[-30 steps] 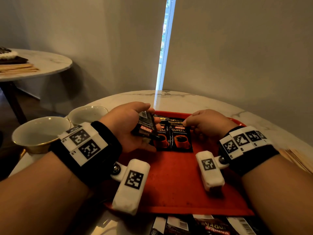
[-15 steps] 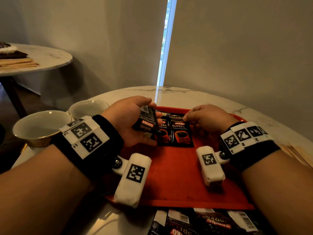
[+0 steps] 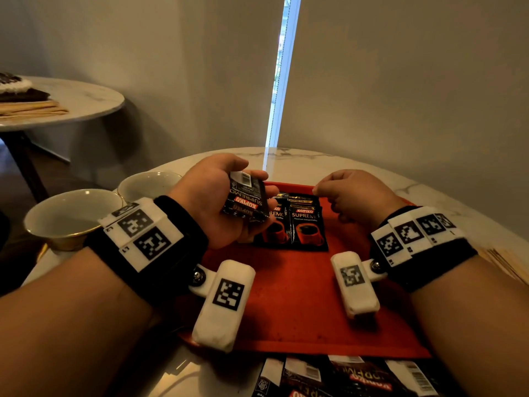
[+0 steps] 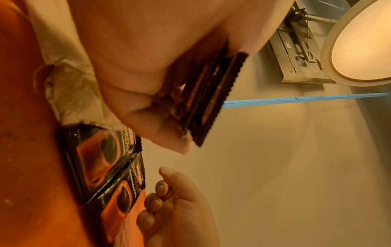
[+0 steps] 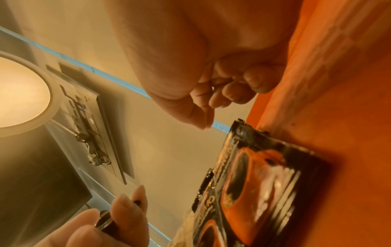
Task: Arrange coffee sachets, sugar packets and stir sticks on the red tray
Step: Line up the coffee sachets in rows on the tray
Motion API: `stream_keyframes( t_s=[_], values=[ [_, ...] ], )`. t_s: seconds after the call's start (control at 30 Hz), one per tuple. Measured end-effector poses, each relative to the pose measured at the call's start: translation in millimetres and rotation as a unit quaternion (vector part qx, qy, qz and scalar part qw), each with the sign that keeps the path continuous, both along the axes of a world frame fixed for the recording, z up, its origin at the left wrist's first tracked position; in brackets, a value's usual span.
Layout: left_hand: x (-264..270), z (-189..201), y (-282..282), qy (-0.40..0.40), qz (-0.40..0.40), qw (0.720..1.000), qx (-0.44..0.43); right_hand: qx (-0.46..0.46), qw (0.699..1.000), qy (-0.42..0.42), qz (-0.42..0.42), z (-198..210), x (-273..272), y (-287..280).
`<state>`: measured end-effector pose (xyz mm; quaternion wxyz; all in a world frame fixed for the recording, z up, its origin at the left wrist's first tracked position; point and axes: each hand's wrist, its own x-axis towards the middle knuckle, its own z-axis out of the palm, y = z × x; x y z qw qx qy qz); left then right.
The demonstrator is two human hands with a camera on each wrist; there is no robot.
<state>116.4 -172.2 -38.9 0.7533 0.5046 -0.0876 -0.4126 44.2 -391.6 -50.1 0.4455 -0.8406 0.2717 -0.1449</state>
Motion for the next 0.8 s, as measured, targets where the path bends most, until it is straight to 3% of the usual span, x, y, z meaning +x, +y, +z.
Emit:
stream_keyframes(
  t_s=[0.13,0.23,0.33,0.43,0.63,0.8],
  values=[
    [1.9,1.4,2.0,0.017,0.011,0.999,-0.025,0.016,0.996,-0.088,0.027,8.8,-1.8,11.6],
    [0.5,2.7,2.3,0.012,0.027,0.999,-0.032,0.090,0.973,-0.177,0.117,20.3,-7.6,27.4],
    [0.4,4.6,3.1,-0.005,0.045,0.998,-0.031,0.091,0.944,-0.187,0.255,29.9,-13.3,41.4],
    [-1.0,6.5,3.4,-0.012,0.053,0.998,-0.040,0.081,0.926,-0.164,0.331,32.1,-14.9,49.5],
    [-4.3,8.9,3.9,-0.031,0.068,0.996,-0.043,0.098,0.914,-0.157,0.361,28.0,-13.9,50.4],
    [-7.1,10.7,3.9,-0.027,0.063,0.997,-0.045,0.070,0.929,-0.159,0.326,26.6,-13.7,51.3]
  ],
)
